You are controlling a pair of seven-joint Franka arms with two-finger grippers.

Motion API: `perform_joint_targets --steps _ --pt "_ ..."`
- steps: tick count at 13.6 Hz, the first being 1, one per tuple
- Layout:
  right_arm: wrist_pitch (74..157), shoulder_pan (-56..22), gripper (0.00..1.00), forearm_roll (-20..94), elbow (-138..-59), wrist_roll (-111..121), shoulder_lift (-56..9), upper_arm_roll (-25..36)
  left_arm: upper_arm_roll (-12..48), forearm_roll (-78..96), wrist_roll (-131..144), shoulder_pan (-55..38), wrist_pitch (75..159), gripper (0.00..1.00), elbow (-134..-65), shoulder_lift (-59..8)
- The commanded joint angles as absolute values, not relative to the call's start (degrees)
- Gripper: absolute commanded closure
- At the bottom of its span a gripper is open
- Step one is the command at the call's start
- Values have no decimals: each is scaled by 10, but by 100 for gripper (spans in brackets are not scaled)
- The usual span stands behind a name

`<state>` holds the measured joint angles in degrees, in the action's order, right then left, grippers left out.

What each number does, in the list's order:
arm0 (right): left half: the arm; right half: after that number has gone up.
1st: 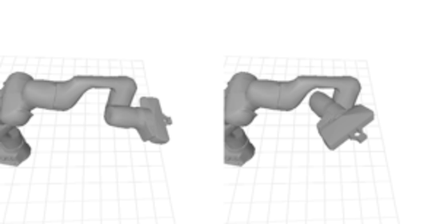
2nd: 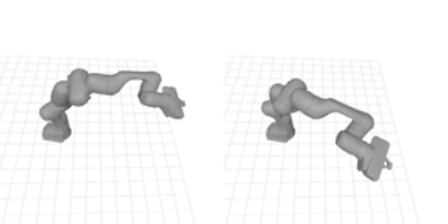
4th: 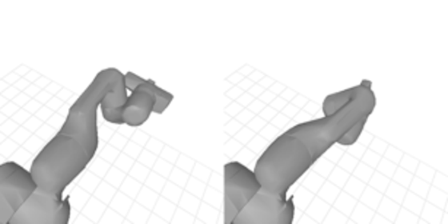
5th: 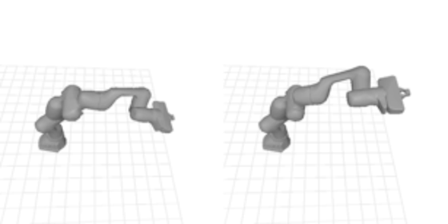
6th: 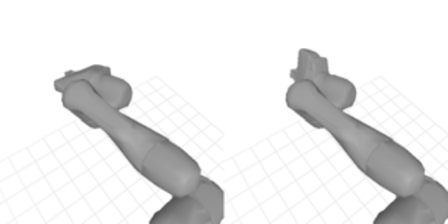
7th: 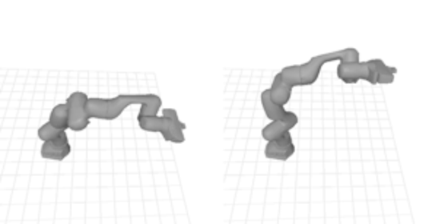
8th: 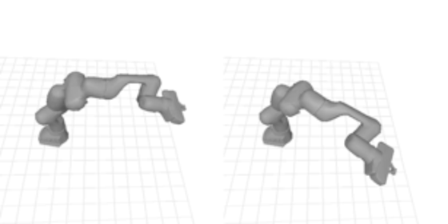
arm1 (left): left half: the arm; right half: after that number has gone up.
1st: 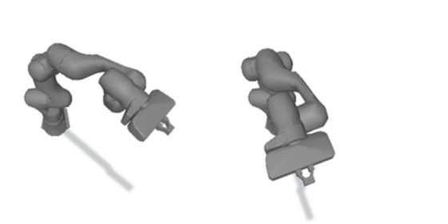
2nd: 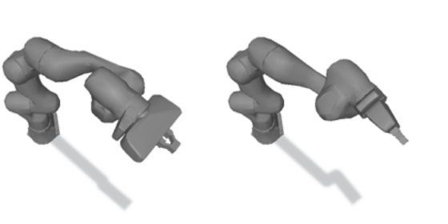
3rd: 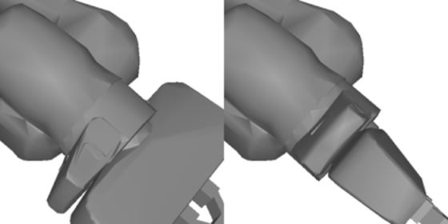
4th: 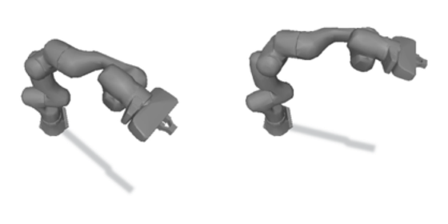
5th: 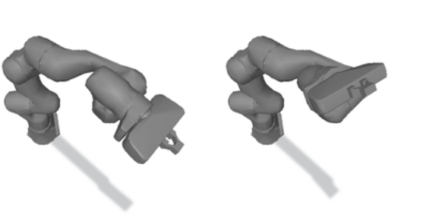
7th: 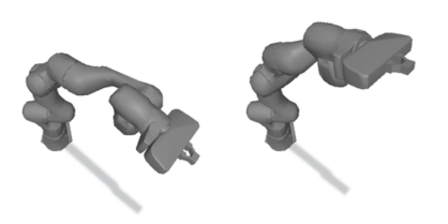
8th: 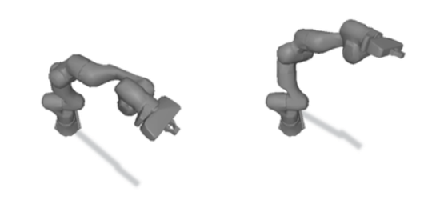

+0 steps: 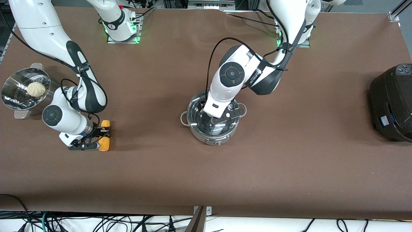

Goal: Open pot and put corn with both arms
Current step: 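Lower the left gripper onto the glass lid knob and grasp it, then lift the lid with the left gripper while the right gripper lifts the corn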

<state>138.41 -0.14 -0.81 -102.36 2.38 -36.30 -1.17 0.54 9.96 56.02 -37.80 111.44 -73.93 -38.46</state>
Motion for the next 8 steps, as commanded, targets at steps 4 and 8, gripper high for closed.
perform_joint_targets --steps 4,8 --pt "1280 2 100 -2 -963 34 -317 -16 -4 72 577 -390 1112 11 -713 -404" --pt "1066 5 100 9 -819 34 -306 -11 -3 72 577 -390 1112 45 -713 -404"
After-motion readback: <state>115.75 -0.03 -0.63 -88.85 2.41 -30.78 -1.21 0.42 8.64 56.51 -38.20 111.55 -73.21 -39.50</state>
